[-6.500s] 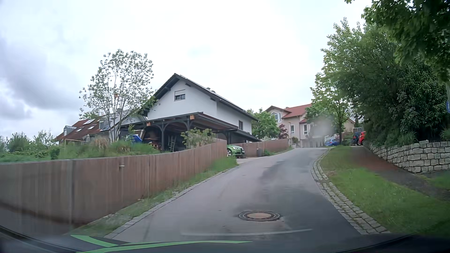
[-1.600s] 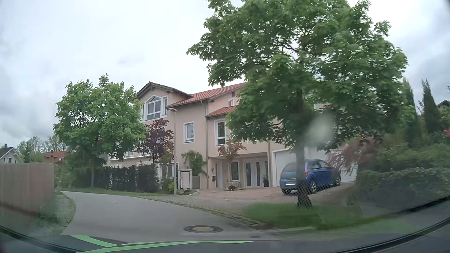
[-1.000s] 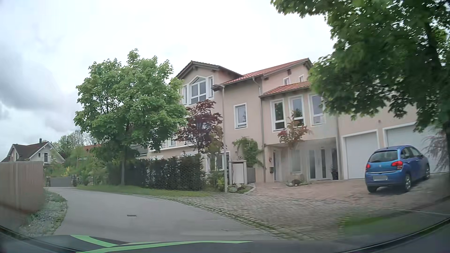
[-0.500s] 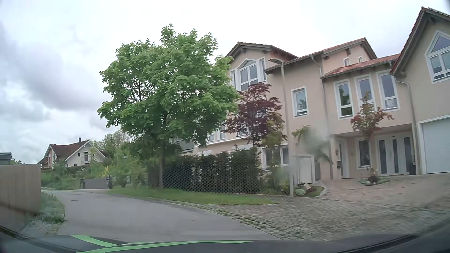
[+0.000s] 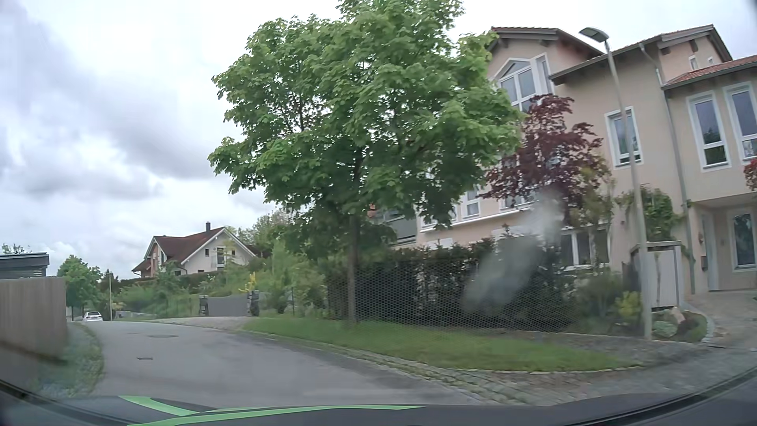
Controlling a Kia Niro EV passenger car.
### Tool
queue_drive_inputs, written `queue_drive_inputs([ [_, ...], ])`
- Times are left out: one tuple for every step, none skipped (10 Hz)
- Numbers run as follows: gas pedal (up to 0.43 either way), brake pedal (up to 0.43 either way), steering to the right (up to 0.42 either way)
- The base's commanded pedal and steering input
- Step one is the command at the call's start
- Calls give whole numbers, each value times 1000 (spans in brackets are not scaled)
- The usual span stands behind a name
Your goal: Follow the waypoints while adhering to traffic rules and regulations
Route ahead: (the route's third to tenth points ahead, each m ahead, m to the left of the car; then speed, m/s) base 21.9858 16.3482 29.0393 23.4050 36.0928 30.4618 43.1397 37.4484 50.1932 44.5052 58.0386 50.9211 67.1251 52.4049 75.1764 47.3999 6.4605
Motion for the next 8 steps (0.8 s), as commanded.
queue_drive_inputs([
  [220, 0, -271],
  [220, 0, -271],
  [220, 0, -271],
  [220, 0, -268],
  [220, 0, -268],
  [220, 0, -268],
  [220, 0, -268],
  [220, 0, -267],
])
